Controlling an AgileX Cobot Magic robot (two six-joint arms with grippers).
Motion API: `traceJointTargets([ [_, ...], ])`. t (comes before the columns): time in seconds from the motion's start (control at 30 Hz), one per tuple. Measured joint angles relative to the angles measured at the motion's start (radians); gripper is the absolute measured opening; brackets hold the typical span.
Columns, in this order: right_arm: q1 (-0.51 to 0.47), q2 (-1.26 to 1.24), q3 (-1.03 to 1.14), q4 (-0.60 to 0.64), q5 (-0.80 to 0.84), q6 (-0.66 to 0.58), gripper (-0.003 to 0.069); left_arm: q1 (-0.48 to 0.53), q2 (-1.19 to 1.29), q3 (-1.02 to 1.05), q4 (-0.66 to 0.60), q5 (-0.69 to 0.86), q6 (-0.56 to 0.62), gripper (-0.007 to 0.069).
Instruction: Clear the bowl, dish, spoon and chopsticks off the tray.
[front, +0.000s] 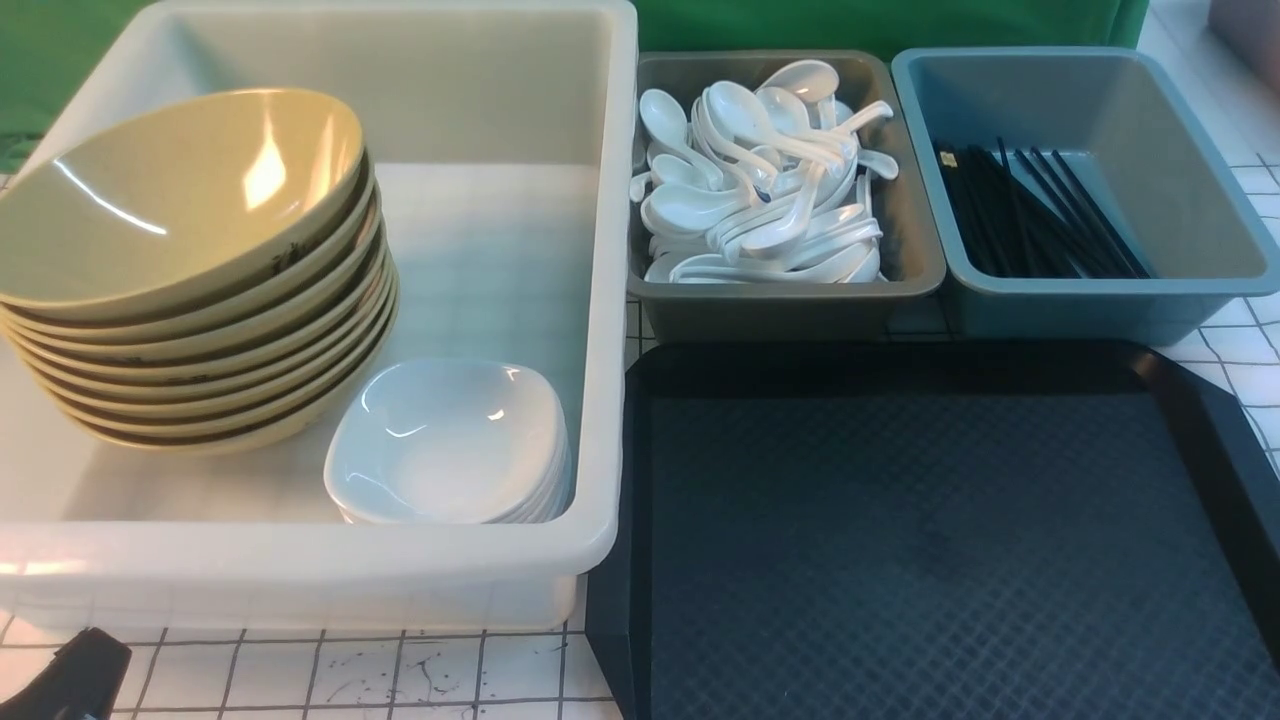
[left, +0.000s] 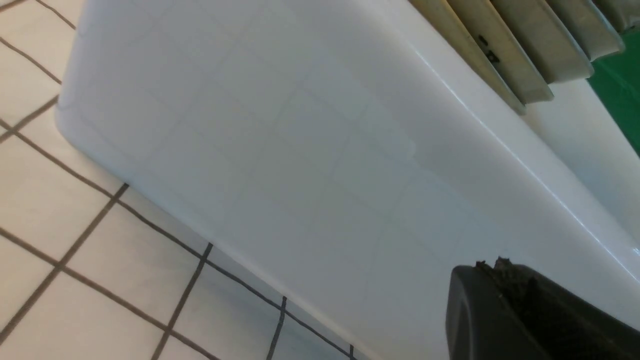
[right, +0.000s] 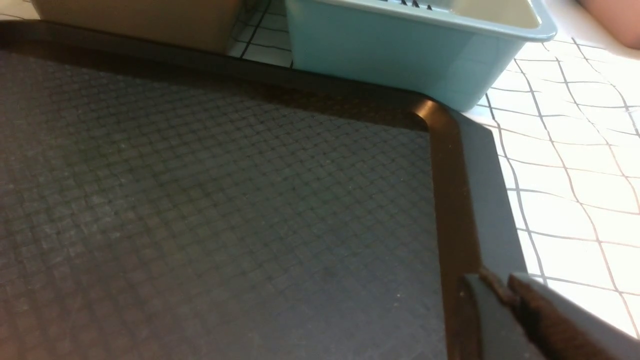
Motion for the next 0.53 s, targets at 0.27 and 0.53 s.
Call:
traceJointTargets([
  [0.27,0.0,0.0,0.0,0.0,0.0,0.0,0.0082,0.0,0.0,0.0,-0.001,0.0,-0.005,-0.0001],
  [0.53,0.0,0.0,0.0,0.0,0.0,0.0,0.0093,0.0,0.0,0.0,-0.001,0.0,-0.007,-0.0001],
])
